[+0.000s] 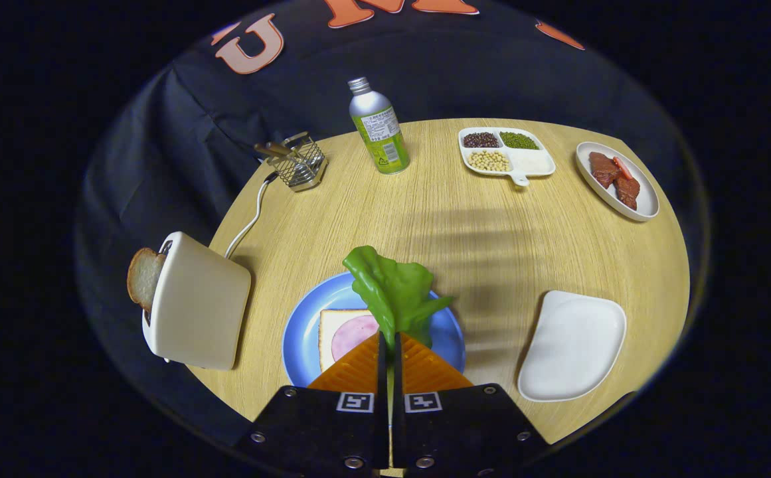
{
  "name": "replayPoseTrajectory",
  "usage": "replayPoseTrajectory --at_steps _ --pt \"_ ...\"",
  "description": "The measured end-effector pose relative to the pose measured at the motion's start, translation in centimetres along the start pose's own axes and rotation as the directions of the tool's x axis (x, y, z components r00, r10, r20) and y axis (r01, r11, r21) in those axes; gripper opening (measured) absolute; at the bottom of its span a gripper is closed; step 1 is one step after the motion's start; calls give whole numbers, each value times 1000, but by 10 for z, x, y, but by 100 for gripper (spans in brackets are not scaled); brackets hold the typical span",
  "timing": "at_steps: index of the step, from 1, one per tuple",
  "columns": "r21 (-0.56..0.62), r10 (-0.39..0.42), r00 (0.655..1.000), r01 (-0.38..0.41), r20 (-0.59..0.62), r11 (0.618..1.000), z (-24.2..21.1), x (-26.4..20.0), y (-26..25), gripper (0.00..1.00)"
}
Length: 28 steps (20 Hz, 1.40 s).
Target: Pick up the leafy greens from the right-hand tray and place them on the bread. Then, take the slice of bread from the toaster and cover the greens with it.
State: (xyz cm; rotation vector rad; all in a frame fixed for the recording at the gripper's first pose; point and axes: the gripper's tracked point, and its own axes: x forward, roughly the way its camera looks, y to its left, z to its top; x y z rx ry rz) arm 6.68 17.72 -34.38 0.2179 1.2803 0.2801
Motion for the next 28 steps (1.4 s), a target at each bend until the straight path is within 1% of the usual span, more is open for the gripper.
replayPoseTrajectory --at_steps 2,5,8,12,13,15,18,22,23,25,26,28 --pt "17 -5 1000 6 -30 1000 -6 9 7 3" --pt "21 -16 999 17 -38 1000 -4 17 10 5" --pt "27 -4 999 6 -54 1000 -7 16 18 8" --pt "-7 8 999 -8 -46 1000 -7 10 27 16" --pt "-14 15 999 -15 -45 1000 -6 7 31 21" --pt "-33 15 999 -17 -40 999 -5 0 40 27" --pt "-46 35 999 -36 -21 998 0 -19 63 28" --pt "-84 55 998 -53 19 995 20 -48 101 28" --pt "-94 62 998 -59 29 994 26 -54 111 29" --pt "-110 74 996 -69 48 992 37 -68 132 36" --pt "-113 85 995 -78 57 991 43 -73 143 38" --pt "-125 105 992 -96 67 988 52 -82 165 47"
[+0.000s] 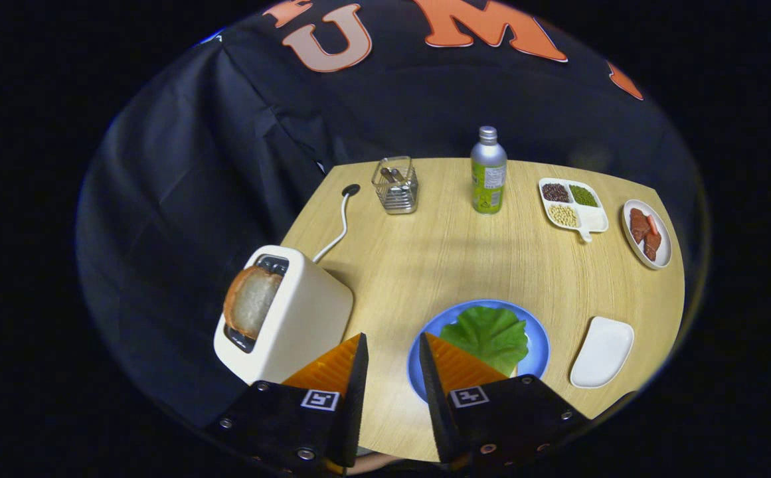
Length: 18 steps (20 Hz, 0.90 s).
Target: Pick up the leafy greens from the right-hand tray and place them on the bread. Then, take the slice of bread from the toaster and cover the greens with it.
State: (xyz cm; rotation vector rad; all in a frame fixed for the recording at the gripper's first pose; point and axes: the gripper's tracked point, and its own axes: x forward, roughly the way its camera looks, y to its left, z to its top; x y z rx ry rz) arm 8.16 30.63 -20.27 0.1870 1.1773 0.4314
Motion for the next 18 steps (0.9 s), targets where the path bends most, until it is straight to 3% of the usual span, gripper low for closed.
replayPoseTrajectory --at_steps 9,18 --pt "-82 61 998 -60 17 995 36 -4 83 82" --pt "-117 70 992 -81 -103 990 26 42 135 84"
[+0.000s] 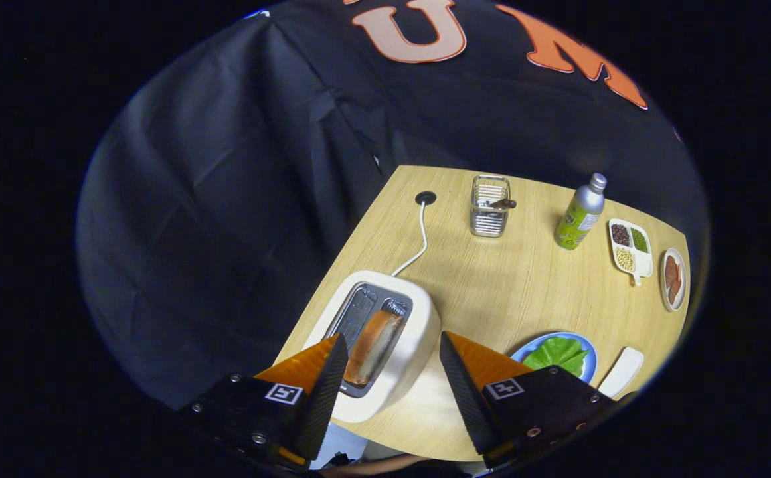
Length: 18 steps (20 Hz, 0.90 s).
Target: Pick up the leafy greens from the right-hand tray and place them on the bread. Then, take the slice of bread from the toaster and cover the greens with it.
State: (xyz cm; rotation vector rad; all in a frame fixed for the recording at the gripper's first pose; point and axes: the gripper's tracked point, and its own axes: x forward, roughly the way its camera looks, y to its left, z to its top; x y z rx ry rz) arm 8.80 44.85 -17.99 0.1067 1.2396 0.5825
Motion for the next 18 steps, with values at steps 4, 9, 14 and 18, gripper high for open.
replayPoseTrajectory --at_steps 4,9,14,18 --pt "14 -24 999 24 -35 1000 0 26 13 76" --pt "34 -35 996 38 -87 999 -6 48 17 44" --pt "67 -22 999 24 -38 997 5 42 6 20" --pt "119 54 998 -58 32 991 17 12 -4 11"
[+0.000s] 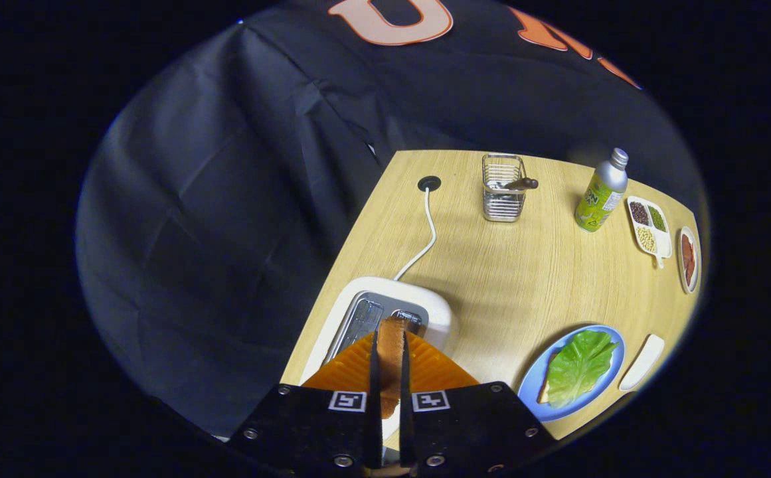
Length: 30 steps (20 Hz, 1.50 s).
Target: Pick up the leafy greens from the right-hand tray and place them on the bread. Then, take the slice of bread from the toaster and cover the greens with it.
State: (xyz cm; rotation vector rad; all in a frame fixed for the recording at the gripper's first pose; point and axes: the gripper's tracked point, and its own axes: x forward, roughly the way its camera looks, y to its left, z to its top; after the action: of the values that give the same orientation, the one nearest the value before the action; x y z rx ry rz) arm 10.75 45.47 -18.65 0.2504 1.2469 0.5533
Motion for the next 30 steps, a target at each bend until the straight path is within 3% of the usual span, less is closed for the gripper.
replayPoseTrajectory --at_steps 7,12,26,30 --pt "94 127 985 -138 118 986 18 -59 -38 7" --pt "150 155 973 -181 172 972 9 -86 -92 7" --pt "289 239 952 -287 191 913 -58 -61 -233 7" --pt "302 208 960 -257 186 918 -83 -42 -264 7"
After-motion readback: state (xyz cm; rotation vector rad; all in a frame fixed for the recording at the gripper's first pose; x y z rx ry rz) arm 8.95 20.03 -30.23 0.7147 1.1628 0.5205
